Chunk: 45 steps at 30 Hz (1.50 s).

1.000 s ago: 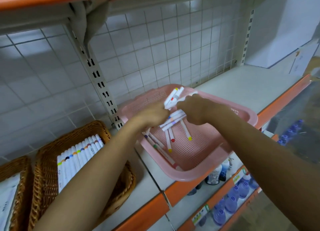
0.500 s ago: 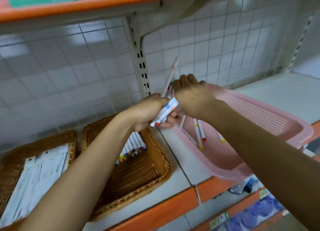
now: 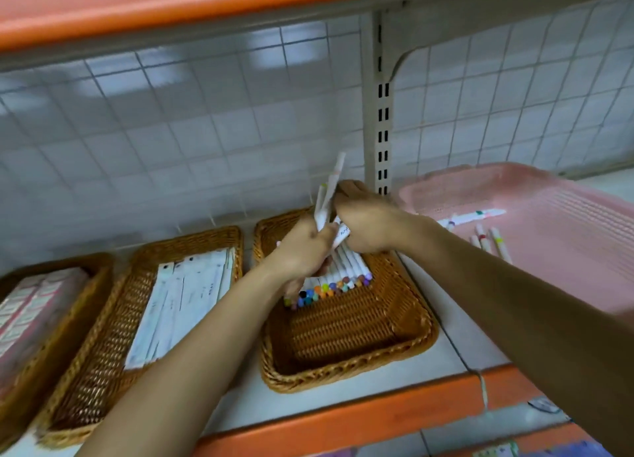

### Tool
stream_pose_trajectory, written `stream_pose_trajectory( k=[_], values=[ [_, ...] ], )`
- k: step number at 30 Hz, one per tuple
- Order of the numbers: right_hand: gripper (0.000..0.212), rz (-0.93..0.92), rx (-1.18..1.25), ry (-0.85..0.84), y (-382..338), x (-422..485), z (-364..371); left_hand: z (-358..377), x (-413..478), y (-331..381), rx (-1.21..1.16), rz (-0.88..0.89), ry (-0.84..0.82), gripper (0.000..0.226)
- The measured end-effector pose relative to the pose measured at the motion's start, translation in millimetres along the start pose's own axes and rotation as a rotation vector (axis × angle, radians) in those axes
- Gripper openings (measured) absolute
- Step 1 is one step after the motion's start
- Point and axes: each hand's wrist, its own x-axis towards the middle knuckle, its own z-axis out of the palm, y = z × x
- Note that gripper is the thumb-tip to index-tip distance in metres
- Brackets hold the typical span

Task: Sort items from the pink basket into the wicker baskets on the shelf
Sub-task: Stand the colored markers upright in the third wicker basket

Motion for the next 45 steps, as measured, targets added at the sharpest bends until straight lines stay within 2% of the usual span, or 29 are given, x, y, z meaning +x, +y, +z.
stream_pose_trajectory(
  k=[2, 6, 9, 12, 13, 17, 19, 21, 23, 24, 25, 27, 31, 33, 35, 38, 42, 45],
  values=[
    [0.059, -0.016, 0.086, 0.025, -7.3, 10.1, 12.9, -4.6, -2.1, -4.8, -0.017, -0.035, 0.034, 0.021],
    [0.043, 0.005, 0.231, 0.195, -22.2, 16.6, 29.3, -11.3, -0.1, -15.7, 0.022, -0.065, 0.133, 0.023],
    [0.027, 0.014, 0.511, 0.174, -30.8, 19.7, 31.1, -17.4, 0.2, -29.3, 0.245, -0.047, 0.191, 0.038],
    [0.022, 0.199, 1.001, 0.05, -39.1, 17.5, 26.2, -17.9, -4.0, -38.2, 0.483, -0.034, 0.253, 0.03],
    [0.021, 0.243, 1.082, 0.057, -40.0, 17.6, 27.7, -17.2, -4.6, -39.1, 0.519, -0.029, 0.267, 0.029],
    [0.012, 0.344, 1.007, 0.17, -39.9, 20.7, 32.2, -14.4, -2.5, -39.7, 0.612, -0.005, 0.265, 0.027],
    [0.006, 0.435, 1.14, 0.189, -38.9, 24.3, 29.5, -15.4, -2.1, -36.6, 0.629, 0.004, 0.268, 0.029],
    [0.009, 0.532, 1.348, 0.234, -35.9, 25.6, 19.9, -18.3, 0.2, -33.2, 0.624, -0.009, 0.286, 0.033],
    [0.01, 0.585, 1.596, 0.281, -28.6, 24.9, 10.4, -23.7, 4.2, -31.0, 0.563, -0.043, 0.311, 0.037],
    [0.008, 0.599, 1.637, 0.276, -23.4, 22.6, 6.9, -26.7, 7.1, -30.6, 0.492, -0.064, 0.323, 0.038],
    [0.01, 0.61, 1.608, 0.251, -19.0, 20.0, 5.3, -29.4, 11.2, -32.2, 0.39, -0.085, 0.337, 0.04],
    [0.017, 0.614, 1.359, 0.162, -11.6, 16.1, 8.9, -32.4, 18.0, -37.2, 0.154, -0.112, 0.379, 0.041],
    [0.022, 0.529, 0.463, 0.009, -3.8, 13.0, 25.2, -29.9, 20.5, -43.1, -0.032, -0.107, 0.393, 0.046],
    [0.019, 0.458, 0.157, 0.041, -9.0, 6.6, 29.7, -29.2, 20.2, -44.9, -0.074, -0.083, 0.373, 0.048],
    [0.017, 0.403, 0.026, 0.115, -17.4, -1.3, 31.1, -29.7, 20.7, -46.6, -0.109, -0.076, 0.37, 0.05],
    [0.02, 0.36, -0.066, 0.101, -29.0, -7.9, 30.7, -28.6, 20.3, -49.1, -0.086, -0.067, 0.361, 0.051],
    [0.019, 0.346, -0.105, 0.054, -31.8, -7.1, 27.8, -25.9, 19.3, -50.4, -0.03, -0.032, 0.336, 0.038],
    [0.018, 0.337, -0.106, 0.02, -33.0, -7.1, 28.3, -25.3, 15.9, -48.1, -0.085, -0.022, 0.313, 0.024]
  ],
)
